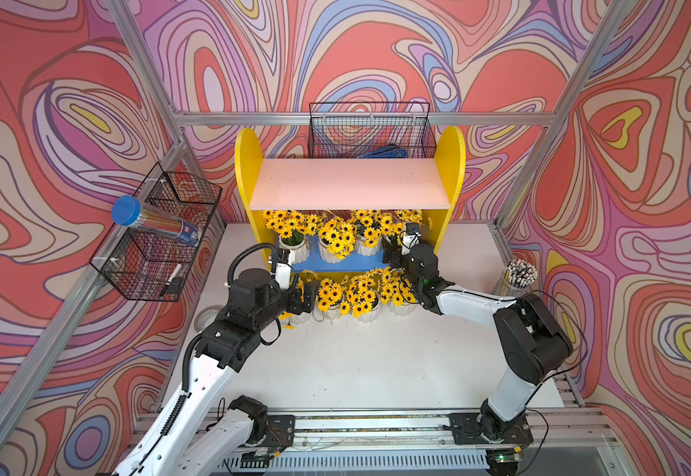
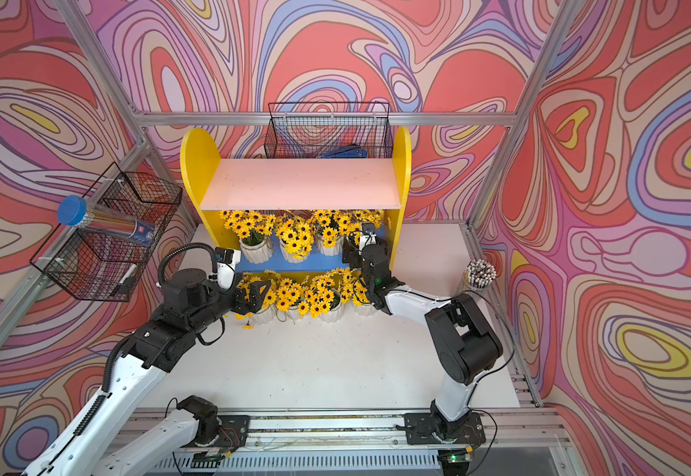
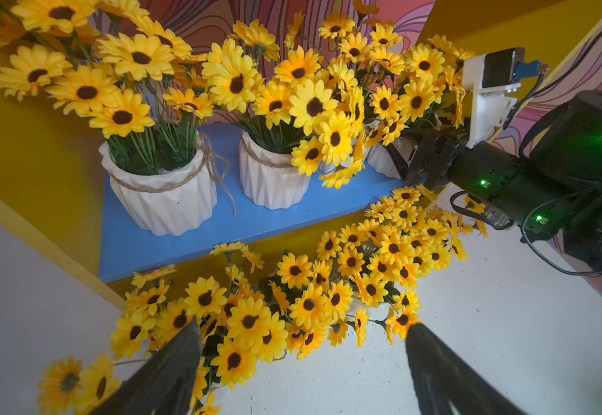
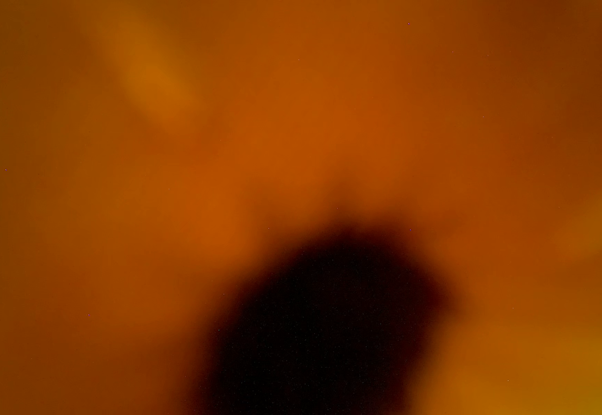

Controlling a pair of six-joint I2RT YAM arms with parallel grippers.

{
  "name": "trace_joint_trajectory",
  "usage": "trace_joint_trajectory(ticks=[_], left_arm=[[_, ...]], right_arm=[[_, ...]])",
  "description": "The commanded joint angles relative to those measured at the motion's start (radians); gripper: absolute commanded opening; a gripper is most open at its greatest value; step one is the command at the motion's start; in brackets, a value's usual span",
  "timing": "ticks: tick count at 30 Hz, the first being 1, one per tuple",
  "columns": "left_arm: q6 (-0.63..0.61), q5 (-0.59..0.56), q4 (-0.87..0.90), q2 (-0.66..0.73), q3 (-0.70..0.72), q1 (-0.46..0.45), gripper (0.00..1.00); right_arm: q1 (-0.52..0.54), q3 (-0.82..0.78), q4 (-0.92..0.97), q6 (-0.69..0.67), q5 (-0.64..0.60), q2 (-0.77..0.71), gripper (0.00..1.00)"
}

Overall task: Take the sunflower pots off the shelves
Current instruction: Pick up the sunflower pot from the shelf.

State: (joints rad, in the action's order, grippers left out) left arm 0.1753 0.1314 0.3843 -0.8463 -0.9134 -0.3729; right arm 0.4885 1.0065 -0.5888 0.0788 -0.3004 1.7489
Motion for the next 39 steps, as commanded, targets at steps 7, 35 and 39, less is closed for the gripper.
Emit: trace_joint_trajectory(ticks=[7,35,39], left_arm=[[-0.013,0.009,-0.021,-0.005,0.010,0.004,0.90],[-0.008,0.185,-0.042,-0.045,0.009,0.004,0.90],[0.000,0.271,-0.056,-0.061,0.011,0.000,0.90]], right_arm=[[-0.005,-0.044,-0.062,-0.037,0.044,-0.046,0.05],[0.020,-0.221,0.080,-0.046,0.070,-0.441,0.00],[0.054,-0.282,0.135,-0.041,0.056,-0.569,0.00]])
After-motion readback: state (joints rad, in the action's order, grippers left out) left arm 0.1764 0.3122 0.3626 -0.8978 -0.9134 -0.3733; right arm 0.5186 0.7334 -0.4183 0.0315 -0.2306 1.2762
